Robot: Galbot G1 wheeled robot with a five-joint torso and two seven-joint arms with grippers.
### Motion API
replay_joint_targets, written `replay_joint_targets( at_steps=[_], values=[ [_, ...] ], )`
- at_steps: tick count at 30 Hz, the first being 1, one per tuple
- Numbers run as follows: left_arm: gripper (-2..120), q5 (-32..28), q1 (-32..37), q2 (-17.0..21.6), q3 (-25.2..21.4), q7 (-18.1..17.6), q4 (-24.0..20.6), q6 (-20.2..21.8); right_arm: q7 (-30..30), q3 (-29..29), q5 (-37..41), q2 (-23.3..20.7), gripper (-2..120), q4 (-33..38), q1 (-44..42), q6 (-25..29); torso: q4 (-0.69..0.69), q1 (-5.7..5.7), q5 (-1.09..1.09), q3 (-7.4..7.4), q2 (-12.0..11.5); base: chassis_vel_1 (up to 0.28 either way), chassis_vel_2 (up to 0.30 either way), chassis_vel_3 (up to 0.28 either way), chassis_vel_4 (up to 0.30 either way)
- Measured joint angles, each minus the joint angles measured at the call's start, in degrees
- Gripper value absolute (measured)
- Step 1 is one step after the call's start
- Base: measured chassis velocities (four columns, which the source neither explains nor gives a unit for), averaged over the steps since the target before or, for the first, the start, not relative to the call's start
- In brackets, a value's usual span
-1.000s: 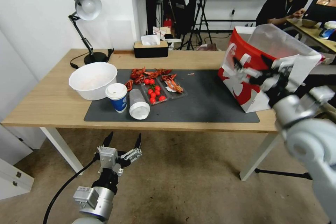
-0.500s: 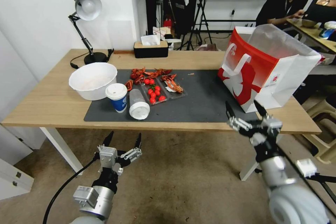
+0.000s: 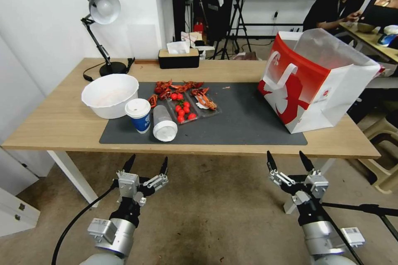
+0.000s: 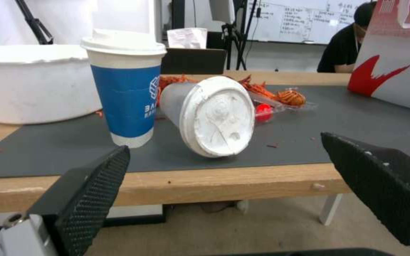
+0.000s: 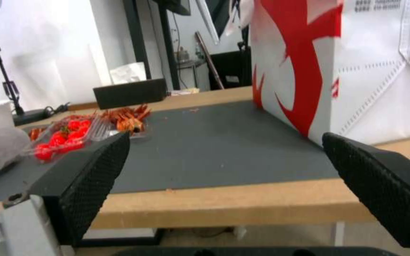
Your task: Pick up the trash from the table and place it into the takeout bag.
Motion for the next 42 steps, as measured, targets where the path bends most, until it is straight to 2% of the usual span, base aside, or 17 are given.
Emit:
replay_joint_targets(
  at_steps=[13,17,20,22,28,30,42],
  values=[
    [100,-0.70,-1.40,-0.27,-0.95,-0.47,0.36,-0.04,0.27,0.07,0.32,-0.49,100,-0.91,-0.19,0.06,0.00,0.00,0.00,0.00,-0.01,0.000,0.000,0.000,0.000],
    [100,-2.24,-3.21,-0.17,-2.46,-2.02,0.43,-0.28,0.46,-0.88,0.94,-1.88,100,-1.72,1.27,-0.75,0.00,0.00,0.00,0.00,-0.01,0.000,0.000,0.000,0.000],
    [100,-5.69,-5.03,0.63,-3.63,-3.36,0.91,-0.76,0.65,-1.56,1.54,-3.24,100,-2.16,2.66,-1.68,0.01,0.00,0.01,0.00,-0.01,0.000,0.000,0.000,0.000],
    [100,-10.34,-7.94,2.23,-3.80,-3.99,2.56,-0.95,0.91,-1.58,2.03,-3.98,100,-2.18,3.17,-2.23,0.00,0.00,-0.01,0.00,-0.01,0.000,0.000,0.000,0.000],
    [100,-14.92,-11.97,4.60,-3.45,-4.05,6.46,-2.12,1.21,-1.29,2.22,-4.33,100,-2.05,3.18,-2.64,0.00,0.00,0.00,0.01,-0.01,0.000,0.000,0.000,0.000],
    [100,-17.94,-16.03,6.86,-3.67,-3.82,9.95,-2.70,1.37,-1.08,2.07,-4.31,100,-1.71,2.89,-2.91,0.00,0.00,-0.01,0.01,-0.01,0.000,0.000,0.000,0.000],
    [100,-21.41,-22.70,11.41,-3.48,-1.15,16.29,-1.50,1.70,-0.93,0.64,-2.43,100,-1.59,2.59,-3.42,0.00,0.00,0.00,0.01,-0.01,0.000,0.000,0.000,0.000]
  ],
)
